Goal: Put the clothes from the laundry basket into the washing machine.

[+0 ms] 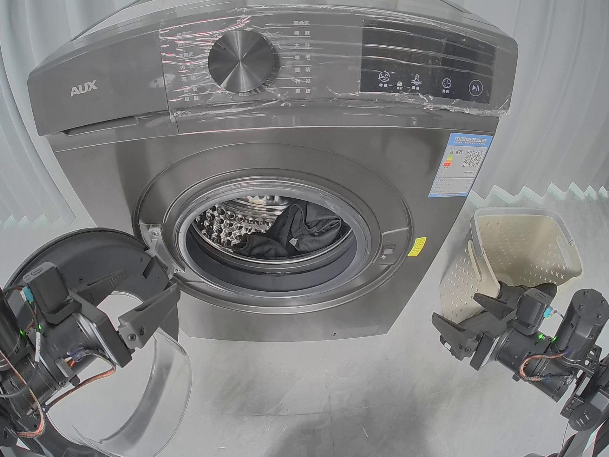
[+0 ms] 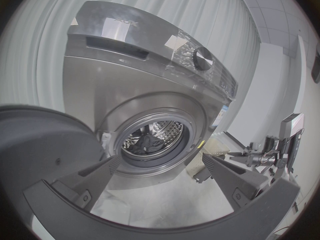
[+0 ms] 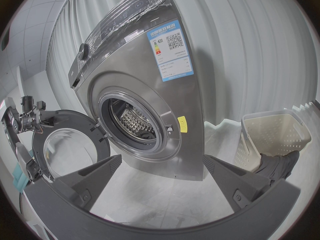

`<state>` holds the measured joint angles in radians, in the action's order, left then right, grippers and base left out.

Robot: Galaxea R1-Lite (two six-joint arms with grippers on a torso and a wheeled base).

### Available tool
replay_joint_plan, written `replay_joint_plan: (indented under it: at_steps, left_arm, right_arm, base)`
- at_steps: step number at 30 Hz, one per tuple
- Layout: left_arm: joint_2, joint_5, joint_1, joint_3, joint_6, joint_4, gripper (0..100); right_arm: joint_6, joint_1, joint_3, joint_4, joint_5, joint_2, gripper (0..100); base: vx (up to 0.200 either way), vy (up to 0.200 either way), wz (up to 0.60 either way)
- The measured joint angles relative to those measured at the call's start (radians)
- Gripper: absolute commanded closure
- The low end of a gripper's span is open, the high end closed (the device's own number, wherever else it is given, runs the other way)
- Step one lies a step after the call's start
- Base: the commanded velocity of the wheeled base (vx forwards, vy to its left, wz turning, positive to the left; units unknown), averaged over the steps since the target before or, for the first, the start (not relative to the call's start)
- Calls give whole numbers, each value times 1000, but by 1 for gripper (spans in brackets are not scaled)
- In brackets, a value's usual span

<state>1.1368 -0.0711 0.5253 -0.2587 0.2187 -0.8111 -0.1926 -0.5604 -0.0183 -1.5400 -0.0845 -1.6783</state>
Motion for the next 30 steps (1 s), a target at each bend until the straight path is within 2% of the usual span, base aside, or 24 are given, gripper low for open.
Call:
replay_joint_plan:
  at_steps: [5, 9, 15, 23, 27, 30]
  left_arm:
    - [-27, 0, -66, 53, -35, -9, 0]
    - [-61, 1, -106, 76, -40, -7, 0]
    - [-131, 3, -132, 94, -58, 2, 0]
    - [-232, 2, -157, 154, -104, 13, 0]
    - [-312, 2, -177, 175, -127, 78, 0]
    - [-388, 1, -193, 181, -153, 191, 0]
  right_arm:
    - [0, 4, 1, 2, -11, 17, 0]
    - [0, -2, 1, 4, -54, 25, 0]
    - [2, -8, 1, 21, -66, 64, 0]
    - [2, -42, 1, 232, -89, 195, 0]
    - [4, -35, 1, 315, -117, 292, 0]
    - [10, -2, 1, 329, -125, 360, 0]
  base:
    - [-200, 0, 0]
    - [-200, 0, 0]
    - [-200, 0, 0]
    - [-200, 0, 0]
    - [-50, 0, 0]
    - [0, 0, 0]
